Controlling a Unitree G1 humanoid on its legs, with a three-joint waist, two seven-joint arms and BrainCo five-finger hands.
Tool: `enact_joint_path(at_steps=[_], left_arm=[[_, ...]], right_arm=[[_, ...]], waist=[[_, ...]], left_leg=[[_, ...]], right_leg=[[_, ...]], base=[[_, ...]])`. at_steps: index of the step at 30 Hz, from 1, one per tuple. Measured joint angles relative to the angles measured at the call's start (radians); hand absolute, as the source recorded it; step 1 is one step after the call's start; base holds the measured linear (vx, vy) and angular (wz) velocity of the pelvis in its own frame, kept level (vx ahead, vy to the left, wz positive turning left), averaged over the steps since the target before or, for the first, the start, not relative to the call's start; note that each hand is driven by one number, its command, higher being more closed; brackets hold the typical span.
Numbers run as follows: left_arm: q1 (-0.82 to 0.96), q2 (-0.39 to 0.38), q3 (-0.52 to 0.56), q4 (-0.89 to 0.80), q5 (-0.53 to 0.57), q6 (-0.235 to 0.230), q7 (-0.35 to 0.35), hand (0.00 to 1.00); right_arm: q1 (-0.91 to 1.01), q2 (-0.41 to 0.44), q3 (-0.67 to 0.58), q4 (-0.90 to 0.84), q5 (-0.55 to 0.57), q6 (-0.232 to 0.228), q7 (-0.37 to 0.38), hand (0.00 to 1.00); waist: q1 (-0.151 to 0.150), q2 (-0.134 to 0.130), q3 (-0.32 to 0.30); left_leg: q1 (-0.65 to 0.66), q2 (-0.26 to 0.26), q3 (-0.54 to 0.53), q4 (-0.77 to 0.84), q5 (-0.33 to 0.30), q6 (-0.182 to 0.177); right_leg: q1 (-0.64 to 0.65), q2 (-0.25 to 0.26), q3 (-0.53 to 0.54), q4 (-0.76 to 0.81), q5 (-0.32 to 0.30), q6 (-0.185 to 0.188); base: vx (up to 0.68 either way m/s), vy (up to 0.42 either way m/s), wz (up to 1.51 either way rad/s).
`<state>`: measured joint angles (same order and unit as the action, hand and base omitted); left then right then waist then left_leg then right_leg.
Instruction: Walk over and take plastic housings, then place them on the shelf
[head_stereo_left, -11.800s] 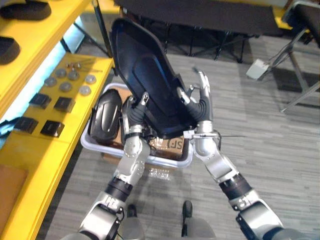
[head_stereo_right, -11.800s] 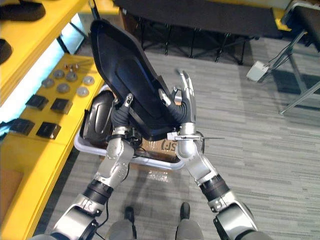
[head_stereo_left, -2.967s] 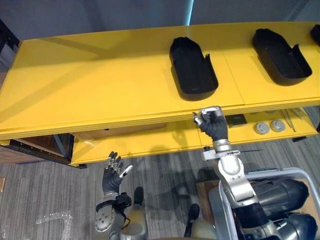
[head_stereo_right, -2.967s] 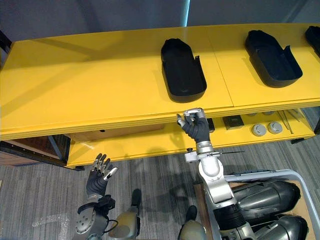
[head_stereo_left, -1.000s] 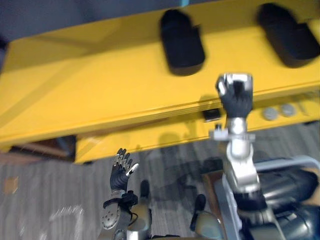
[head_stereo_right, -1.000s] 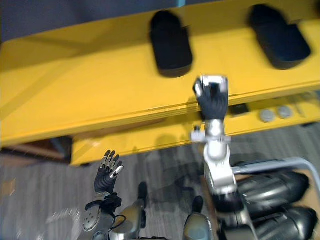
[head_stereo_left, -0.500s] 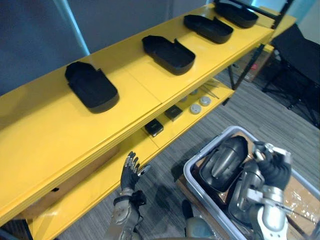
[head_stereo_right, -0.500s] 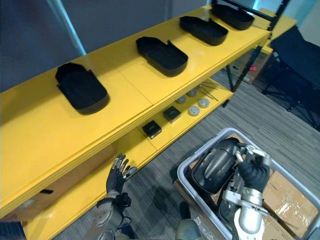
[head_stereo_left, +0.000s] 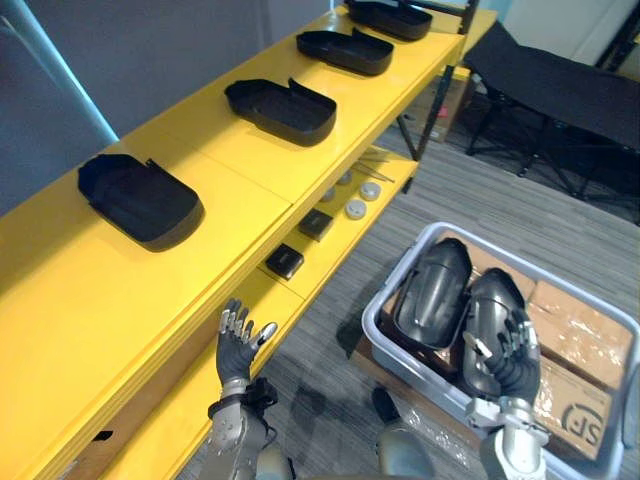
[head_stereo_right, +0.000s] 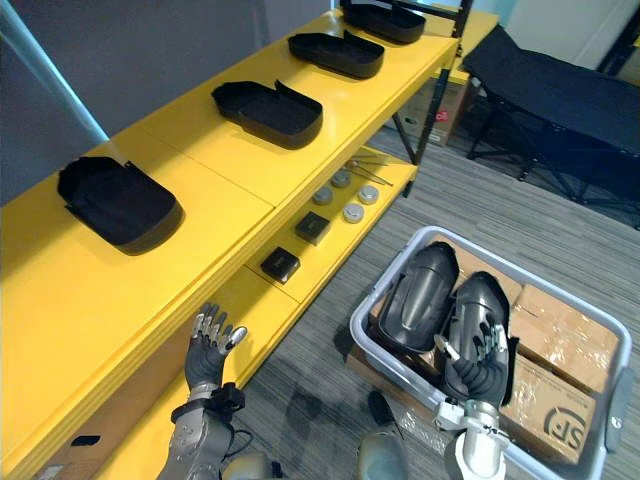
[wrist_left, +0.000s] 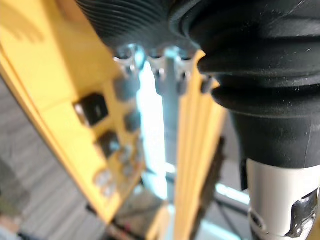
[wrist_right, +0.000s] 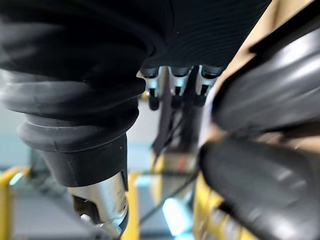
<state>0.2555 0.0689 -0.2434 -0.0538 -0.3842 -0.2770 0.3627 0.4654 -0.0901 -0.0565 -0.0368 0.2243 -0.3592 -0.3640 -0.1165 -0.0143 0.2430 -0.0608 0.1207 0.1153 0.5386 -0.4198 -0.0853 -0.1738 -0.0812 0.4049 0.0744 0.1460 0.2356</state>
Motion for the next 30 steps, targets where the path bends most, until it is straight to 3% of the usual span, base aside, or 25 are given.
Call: enact_joint_path(at_steps=[1,2,3,4,6,8,9,10,11,13,14,15,16,18,19,21,23,25,27,30], left_arm=[[-0.016,0.005,0.015,-0.001,0.043,0.0,0.032,0.0],[-0.02,0.001,0.029,-0.002,0.05,0.001,0.039,0.0],[-0.034,0.006,0.055,-0.008,0.05,0.0,0.053,0.0],[-0.041,0.007,0.089,-0.009,0.061,0.002,0.058,0.0],[-0.026,0.02,0.125,-0.012,0.153,0.002,0.074,0.0],[0.011,0.048,0.119,-0.013,0.269,0.001,0.078,0.0],[0.02,0.049,0.118,-0.013,0.273,-0.005,0.077,0.0],[0.021,0.052,0.118,-0.012,0.272,-0.015,0.068,0.0],[0.013,0.055,0.112,-0.004,0.272,-0.02,0.06,0.0],[-0.015,0.03,0.041,0.001,0.256,-0.044,0.01,0.0],[-0.043,0.026,0.002,0.0,0.249,-0.054,-0.002,0.0],[-0.079,0.023,-0.035,0.003,0.243,-0.052,-0.016,0.0],[-0.097,0.017,-0.048,0.005,0.239,-0.048,-0.02,0.0],[-0.141,-0.023,-0.105,0.034,0.205,-0.026,-0.039,0.0],[-0.136,-0.026,-0.12,0.038,0.203,-0.016,-0.046,0.0],[-0.121,-0.028,-0.166,0.06,0.174,-0.002,-0.092,0.0],[-0.098,-0.032,-0.18,0.062,0.156,-0.002,-0.109,0.0],[-0.088,-0.032,-0.194,0.062,0.147,-0.001,-0.127,0.0],[-0.09,-0.016,-0.213,0.062,0.147,0.005,-0.152,0.0],[-0.095,0.033,-0.246,0.043,0.166,0.031,-0.191,0.0]], right_arm=[[-0.018,0.008,-0.003,0.01,0.033,-0.031,0.042,0.0],[-0.025,0.011,-0.003,0.009,0.044,-0.041,0.061,0.0],[-0.032,0.012,0.006,0.01,0.053,-0.059,0.083,0.0],[-0.041,0.013,0.01,0.011,0.054,-0.055,0.077,0.0],[-0.054,0.018,0.016,0.037,0.056,-0.052,0.059,0.0],[-0.068,0.022,0.024,0.079,0.057,-0.045,0.028,0.0],[-0.069,0.026,0.025,0.095,0.056,-0.033,0.012,0.0],[-0.07,0.033,0.025,0.118,0.051,-0.017,-0.001,0.0],[-0.074,0.035,0.021,0.133,0.043,-0.007,-0.009,0.0],[-0.076,0.025,-0.003,0.148,0.006,0.009,-0.028,0.0],[-0.077,0.024,-0.012,0.147,-0.01,0.009,-0.029,0.0],[-0.088,0.022,-0.018,0.146,-0.014,0.011,-0.026,0.0],[-0.099,0.022,-0.023,0.145,-0.015,0.012,-0.026,0.0],[-0.126,0.01,-0.078,0.128,-0.05,0.021,-0.027,0.0],[-0.126,0.007,-0.088,0.126,-0.054,0.023,-0.027,0.0],[-0.136,-0.003,-0.134,0.126,-0.059,0.029,-0.023,0.0],[-0.149,-0.03,-0.149,0.126,-0.055,0.033,-0.009,0.0],[-0.219,-0.086,-0.135,0.134,-0.051,0.041,0.005,0.0],[-0.278,-0.09,-0.133,0.176,-0.05,0.046,0.006,0.0],[-0.39,-0.09,-0.095,0.292,-0.04,0.075,0.006,0.0]], waist=[[0.008,0.015,0.003],[0.008,0.027,0.007],[0.01,0.024,0.005],[0.02,0.021,0.005],[0.029,0.021,0.005],[0.042,0.011,-0.001],[0.049,0.005,-0.004],[0.049,-0.014,-0.013],[0.048,-0.007,-0.013],[0.048,0.044,-0.022],[0.044,0.045,-0.022],[0.045,0.033,-0.015],[0.046,0.029,-0.01],[-0.003,0.054,0.04],[-0.007,0.054,0.04],[-0.009,0.053,0.058],[-0.005,0.068,0.057],[0.003,0.098,0.056],[0.027,0.093,0.059],[0.071,0.059,0.081]], left_leg=[[0.002,0.036,0.046,-0.018,0.014,0.023],[-0.002,0.058,0.074,-0.024,0.023,0.02],[-0.011,0.077,0.104,-0.052,0.057,0.022],[-0.009,0.09,0.121,-0.089,0.093,0.016],[-0.009,0.117,0.135,-0.13,0.137,-0.003],[-0.01,0.148,0.159,-0.156,0.171,-0.037],[-0.009,0.162,0.169,-0.163,0.185,-0.058],[-0.011,0.175,0.167,-0.164,0.203,-0.09],[-0.011,0.191,0.157,-0.175,0.219,-0.104],[0.01,0.241,0.119,-0.291,0.3,-0.108],[0.006,0.253,0.118,-0.305,0.326,-0.123],[0.006,0.268,0.121,-0.302,0.327,-0.129],[0.004,0.275,0.122,-0.3,0.325,-0.131],[-0.017,0.295,0.093,-0.288,0.346,-0.102],[-0.025,0.291,0.091,-0.281,0.355,-0.089],[-0.032,0.263,0.088,-0.271,0.39,-0.029],[-0.033,0.222,0.065,-0.251,0.356,-0.036],[-0.04,0.159,0.002,-0.267,0.266,-0.048],[-0.038,0.131,0.003,-0.282,0.27,-0.099],[-0.047,0.094,0.005,-0.255,0.266,-0.103]], right_leg=[[0.003,0.01,-0.033,-0.08,0.126,-0.01],[-0.015,0.028,-0.071,-0.051,0.125,-0.027],[-0.064,0.04,-0.161,0.119,-0.002,-0.121],[-0.087,0.031,-0.215,0.271,-0.101,-0.146],[-0.082,-0.009,-0.269,0.446,-0.194,-0.184],[-0.055,-0.097,-0.3,0.527,-0.22,-0.204],[-0.037,-0.14,-0.311,0.52,-0.216,-0.208],[-0.003,-0.172,-0.325,0.468,-0.163,-0.198],[0.002,-0.149,-0.336,0.448,-0.183,-0.172],[-0.01,-0.091,-0.395,0.392,-0.199,-0.159],[-0.005,-0.081,-0.423,0.362,-0.232,-0.135],[-0.004,-0.074,-0.453,0.332,-0.279,-0.071],[-0.004,-0.073,-0.467,0.319,-0.304,-0.071],[-0.028,-0.045,-0.485,0.353,-0.329,-0.096],[-0.043,-0.048,-0.483,0.365,-0.339,-0.102],[-0.054,-0.07,-0.478,0.365,-0.359,-0.113],[-0.041,-0.085,-0.47,0.327,-0.331,-0.109],[-0.039,-0.101,-0.462,0.269,-0.272,-0.09],[-0.039,-0.125,-0.453,0.243,-0.235,-0.058],[0.016,-0.159,-0.455,0.141,-0.155,-0.031]], base=[[-0.21,0.015,-1.07],[-0.24,0.003,-1.1],[-0.19,-0.025,-0.84],[-0.13,-0.014,-0.63],[-0.1,-0.102,-0.42],[-0.1,-0.309,-0.5],[-0.08,-0.443,-0.46],[-0.06,-0.402,-0.33],[-0.06,-0.413,-0.43],[-0.04,-0.375,-0.52],[-0.06,-0.355,-0.59],[-0.07,-0.283,-0.55],[-0.15,-0.355,-0.52],[-0.22,-0.263,-0.1],[-0.2,-0.117,0.0],[-0.16,-0.044,-0.09],[-0.07,0.069,-0.08],[-0.06,0.196,-0.02],[-0.05,0.174,-0.02],[-0.03,0.188,0.02]])
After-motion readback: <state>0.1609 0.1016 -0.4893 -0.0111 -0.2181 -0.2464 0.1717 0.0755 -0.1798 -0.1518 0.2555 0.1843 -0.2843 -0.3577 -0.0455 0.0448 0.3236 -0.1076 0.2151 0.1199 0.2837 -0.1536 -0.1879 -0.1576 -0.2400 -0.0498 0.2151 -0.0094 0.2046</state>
